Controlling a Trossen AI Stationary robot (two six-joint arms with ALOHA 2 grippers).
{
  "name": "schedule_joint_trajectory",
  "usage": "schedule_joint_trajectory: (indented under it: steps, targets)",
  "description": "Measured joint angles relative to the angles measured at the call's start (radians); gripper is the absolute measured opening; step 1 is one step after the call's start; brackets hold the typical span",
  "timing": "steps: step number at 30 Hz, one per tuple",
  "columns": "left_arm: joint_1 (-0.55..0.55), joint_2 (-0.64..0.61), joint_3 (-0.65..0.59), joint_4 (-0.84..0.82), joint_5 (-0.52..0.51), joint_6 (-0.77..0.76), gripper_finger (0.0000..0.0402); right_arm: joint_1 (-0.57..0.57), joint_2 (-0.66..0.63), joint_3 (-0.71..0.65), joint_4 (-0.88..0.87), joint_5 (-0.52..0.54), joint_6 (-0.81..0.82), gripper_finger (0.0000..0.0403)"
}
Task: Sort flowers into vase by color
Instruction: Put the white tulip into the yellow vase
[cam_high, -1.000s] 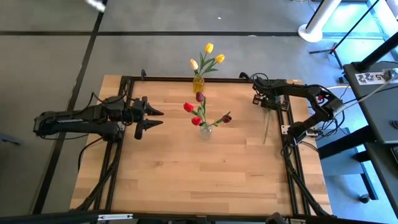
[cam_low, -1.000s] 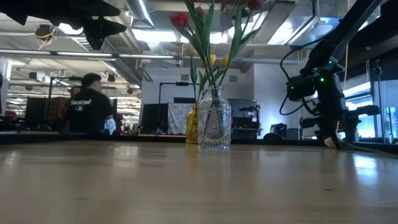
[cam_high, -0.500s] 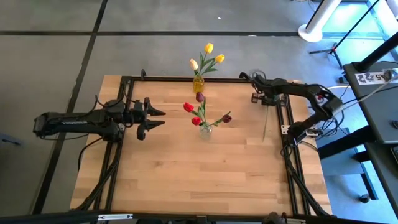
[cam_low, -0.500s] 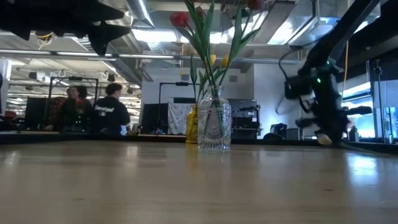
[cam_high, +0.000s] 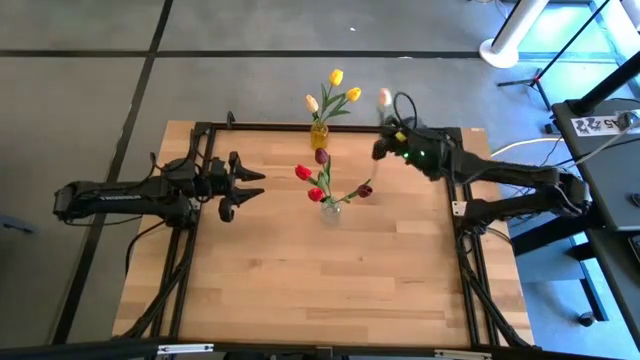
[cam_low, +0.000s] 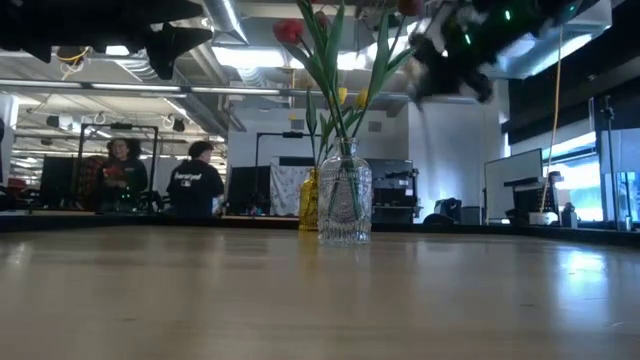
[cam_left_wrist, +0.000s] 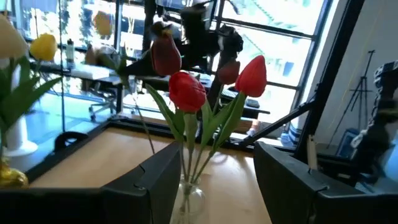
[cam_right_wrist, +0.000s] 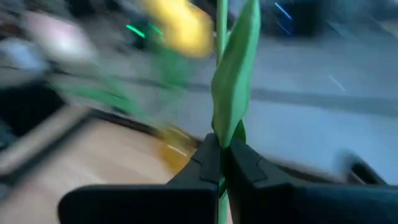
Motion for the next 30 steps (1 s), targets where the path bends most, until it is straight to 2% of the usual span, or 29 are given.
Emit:
schedule_joint_trajectory:
  steps: [6, 10, 15, 18, 22, 30]
  targets:
    - [0.001, 0.006, 0.000, 0.000, -0.068, 0.040, 0.0195, 0.143, 0.093, 0.000, 0.537, -0.014, -0.360, 0.0003]
    - [0.004, 0.006, 0.000, 0.000, -0.074, 0.070, 0.0195, 0.151, 0.188, 0.000, 0.858, -0.084, -0.499, 0.0002]
    - [0.005, 0.006, 0.000, -0.009, -0.101, 0.091, 0.0195, 0.144, 0.338, 0.007, 1.162, -0.165, -0.624, 0.0001]
    - [0.008, 0.005, 0.000, -0.024, -0.122, 0.106, 0.0195, 0.122, 0.420, 0.057, 1.214, -0.223, -0.668, 0.0001]
    - [0.042, 0.005, 0.000, -0.044, -0.126, 0.074, 0.0195, 0.092, 0.493, 0.151, 1.206, -0.225, -0.746, 0.0001]
    - [0.112, -0.016, 0.000, -0.068, -0.101, 0.029, 0.0195, 0.025, 0.500, 0.234, 1.051, -0.219, -0.743, 0.0000]
